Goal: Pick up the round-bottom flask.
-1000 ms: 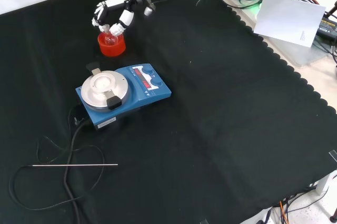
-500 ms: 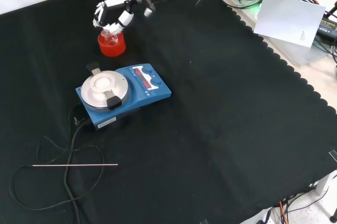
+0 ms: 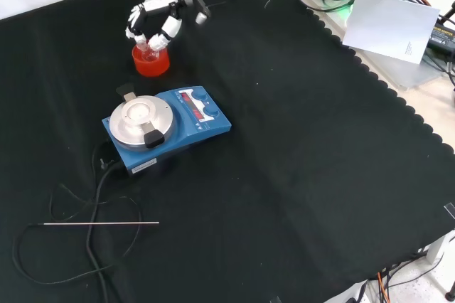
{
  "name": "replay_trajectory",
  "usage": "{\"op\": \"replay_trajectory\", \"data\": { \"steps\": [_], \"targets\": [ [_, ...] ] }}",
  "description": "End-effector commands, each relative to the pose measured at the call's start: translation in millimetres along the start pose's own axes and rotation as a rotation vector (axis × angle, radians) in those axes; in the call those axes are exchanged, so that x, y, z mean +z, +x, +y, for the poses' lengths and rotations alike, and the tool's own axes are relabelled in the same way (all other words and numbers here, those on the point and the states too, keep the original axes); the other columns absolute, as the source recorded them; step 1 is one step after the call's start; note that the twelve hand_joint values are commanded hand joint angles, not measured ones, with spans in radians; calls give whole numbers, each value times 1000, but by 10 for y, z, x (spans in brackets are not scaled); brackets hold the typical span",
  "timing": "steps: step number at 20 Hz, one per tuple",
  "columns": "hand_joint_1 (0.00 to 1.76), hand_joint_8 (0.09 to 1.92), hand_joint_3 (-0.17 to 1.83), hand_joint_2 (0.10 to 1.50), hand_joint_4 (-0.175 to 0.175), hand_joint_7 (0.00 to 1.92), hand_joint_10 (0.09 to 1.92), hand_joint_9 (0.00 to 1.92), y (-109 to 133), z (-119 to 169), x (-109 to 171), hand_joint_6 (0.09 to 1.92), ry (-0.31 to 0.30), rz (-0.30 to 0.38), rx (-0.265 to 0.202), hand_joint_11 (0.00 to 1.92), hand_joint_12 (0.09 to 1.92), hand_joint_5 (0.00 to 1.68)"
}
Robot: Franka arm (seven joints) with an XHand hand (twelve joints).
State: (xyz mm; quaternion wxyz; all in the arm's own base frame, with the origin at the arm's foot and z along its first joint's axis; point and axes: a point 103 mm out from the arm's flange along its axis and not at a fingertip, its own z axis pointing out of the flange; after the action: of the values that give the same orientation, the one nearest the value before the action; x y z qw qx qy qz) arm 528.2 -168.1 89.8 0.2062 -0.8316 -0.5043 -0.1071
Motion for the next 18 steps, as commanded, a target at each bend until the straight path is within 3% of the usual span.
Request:
{"op": "replay_trajectory", "data": {
  "steps": [1,18],
  "targets": [
    [765,683,506,739,-84,347,691,496,-51,59,-43,853,18,-8,-21,87,1379,549],
    [811,691,534,707,-73,339,704,492,84,143,65,806,-3,-39,-35,79,1386,575]
  ]
}}
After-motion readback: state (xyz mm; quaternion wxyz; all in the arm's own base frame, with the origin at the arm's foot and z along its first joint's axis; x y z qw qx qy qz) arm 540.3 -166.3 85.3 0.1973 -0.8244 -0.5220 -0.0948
